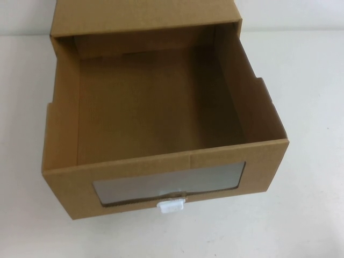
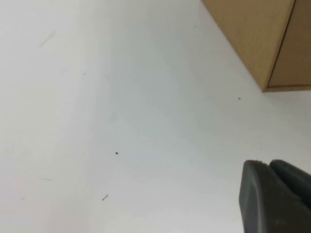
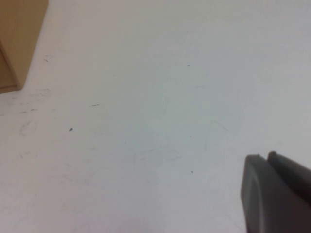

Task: Open the shoe box
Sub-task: 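Pull the top drawer of the cardboard box fully open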

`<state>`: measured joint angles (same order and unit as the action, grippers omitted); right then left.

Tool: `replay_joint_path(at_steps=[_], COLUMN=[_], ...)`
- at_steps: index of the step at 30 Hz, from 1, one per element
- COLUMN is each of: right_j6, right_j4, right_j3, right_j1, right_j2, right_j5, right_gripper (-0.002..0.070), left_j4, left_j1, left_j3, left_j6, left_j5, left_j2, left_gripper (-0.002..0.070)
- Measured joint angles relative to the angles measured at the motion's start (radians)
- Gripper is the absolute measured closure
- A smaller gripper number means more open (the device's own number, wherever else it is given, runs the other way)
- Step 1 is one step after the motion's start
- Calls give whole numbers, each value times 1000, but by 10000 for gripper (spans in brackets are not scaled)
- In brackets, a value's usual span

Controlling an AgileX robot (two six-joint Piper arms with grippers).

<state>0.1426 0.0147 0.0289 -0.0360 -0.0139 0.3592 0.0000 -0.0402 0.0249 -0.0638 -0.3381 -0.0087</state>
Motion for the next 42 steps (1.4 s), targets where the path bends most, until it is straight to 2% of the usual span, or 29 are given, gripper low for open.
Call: replay_joint_path(at_steps=[42], right_j6=[0], right_j4=[0], right_j3=[0], right_j1=[0], right_j2=[0], right_j5=[0], right_gripper=[694], left_j4=[0], left_j1=[0], left_j3=[-2], left_j6=[-25], left_j5=[-10], left_j2=[0], left_gripper=[680])
